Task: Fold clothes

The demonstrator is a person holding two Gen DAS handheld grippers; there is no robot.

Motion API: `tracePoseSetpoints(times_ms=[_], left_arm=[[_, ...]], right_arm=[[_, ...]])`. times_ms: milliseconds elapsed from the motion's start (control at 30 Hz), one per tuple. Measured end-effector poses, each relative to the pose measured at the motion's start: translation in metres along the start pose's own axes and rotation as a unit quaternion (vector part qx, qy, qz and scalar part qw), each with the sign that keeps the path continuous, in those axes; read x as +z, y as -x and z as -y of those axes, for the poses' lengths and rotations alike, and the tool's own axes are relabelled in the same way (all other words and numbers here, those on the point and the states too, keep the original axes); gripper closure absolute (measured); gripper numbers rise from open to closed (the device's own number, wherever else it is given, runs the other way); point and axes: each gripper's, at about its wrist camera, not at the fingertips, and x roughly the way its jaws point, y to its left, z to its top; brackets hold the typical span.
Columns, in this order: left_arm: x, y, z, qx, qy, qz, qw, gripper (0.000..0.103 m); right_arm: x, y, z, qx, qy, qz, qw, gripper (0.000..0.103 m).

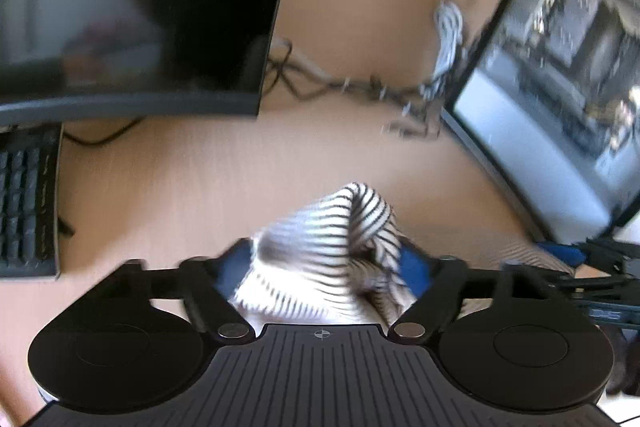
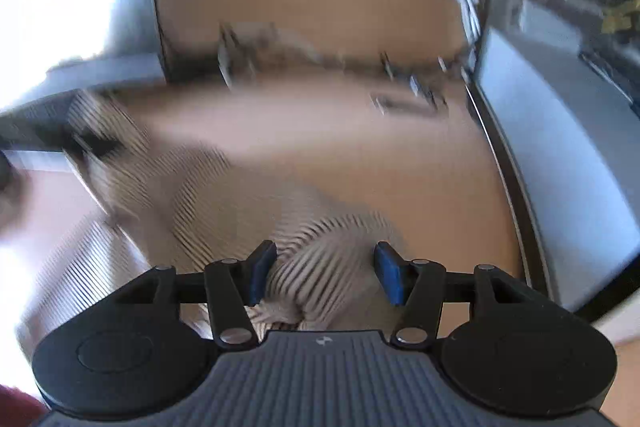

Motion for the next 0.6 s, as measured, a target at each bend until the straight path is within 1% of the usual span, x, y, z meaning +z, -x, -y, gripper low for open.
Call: tracePoseSetpoints(times_ms=[67,100,167,400,500,600], left_arm=[[-0.013,0.002,-0.003,0.003,-0.007,-0.021,0.9997,0.023],[-0.02,0.004,-0.004,0.006,-0.009,-0.032,0.9994,0.021],[-0.03,0.008,-0.007,0.015,-0.01,-0.048,0.9987,0.015],[-0.036,0.027,-0.016,-0.005,0.027,-0.048,0.9984,0.008],[-0.027,0.037,-0.017,-0.031,0.053,-0.037,0.9974,0.007],[-0.014,0.043,-0.019,-0.056,0.086,-0.025,0.9944,0.005]], right_arm=[[-0.015,-0.007,0.008,0.006,-0.018,-0.021,1.0,0.039],[-0.018,-0.006,0.013,0.011,-0.034,-0.022,0.999,0.037],[-0.022,-0.004,0.02,0.02,-0.055,-0.024,0.998,0.036],[-0.018,-0.003,0.018,0.016,-0.05,-0.024,0.998,0.035],[-0.017,0.004,0.018,0.019,-0.059,-0.022,0.998,0.035],[-0.011,0.013,0.02,0.034,-0.08,-0.015,0.996,0.035]])
